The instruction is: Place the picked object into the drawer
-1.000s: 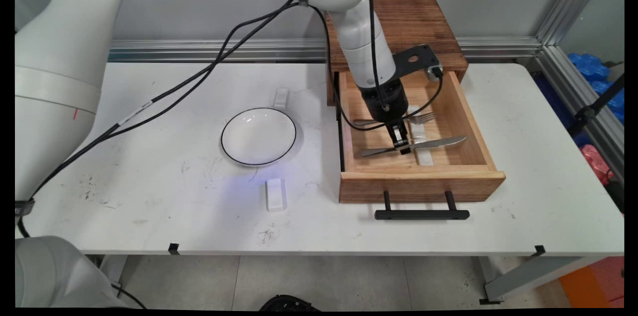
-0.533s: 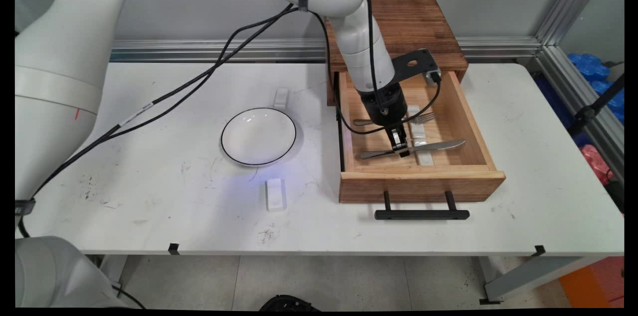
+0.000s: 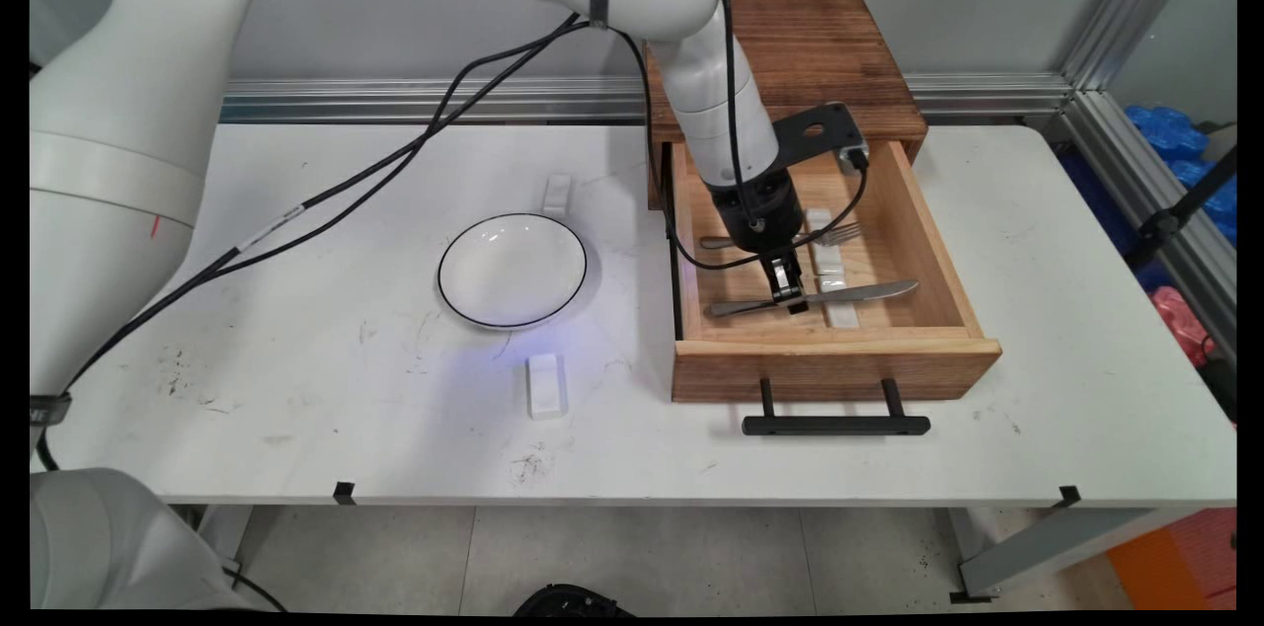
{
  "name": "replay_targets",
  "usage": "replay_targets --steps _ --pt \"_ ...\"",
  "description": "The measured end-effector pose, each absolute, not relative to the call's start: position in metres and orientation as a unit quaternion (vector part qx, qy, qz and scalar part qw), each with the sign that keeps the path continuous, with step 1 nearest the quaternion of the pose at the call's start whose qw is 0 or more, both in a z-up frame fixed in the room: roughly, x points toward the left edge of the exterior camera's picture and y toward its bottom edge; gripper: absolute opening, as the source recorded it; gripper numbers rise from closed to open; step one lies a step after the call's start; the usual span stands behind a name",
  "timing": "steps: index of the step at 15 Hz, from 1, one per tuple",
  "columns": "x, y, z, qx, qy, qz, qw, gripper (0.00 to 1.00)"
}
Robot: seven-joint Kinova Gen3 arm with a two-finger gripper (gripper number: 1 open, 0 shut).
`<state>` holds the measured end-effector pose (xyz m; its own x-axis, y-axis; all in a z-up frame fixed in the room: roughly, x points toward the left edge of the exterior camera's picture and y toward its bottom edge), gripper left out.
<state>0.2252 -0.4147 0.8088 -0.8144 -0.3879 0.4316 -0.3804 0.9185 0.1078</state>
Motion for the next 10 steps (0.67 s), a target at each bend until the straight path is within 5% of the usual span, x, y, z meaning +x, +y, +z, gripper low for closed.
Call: replay_targets --steps 1,2,10 --pt "0.2256 -0.4151 0.8085 0.201 -0.953 -0.007 0.228 0.00" --pt "0.2259 -0.4154 0.8082 0.201 -0.953 -0.006 0.228 1.00" --pt "0.2268 -0.4166 0.8077 0.196 -0.954 -0.003 0.228 1.00"
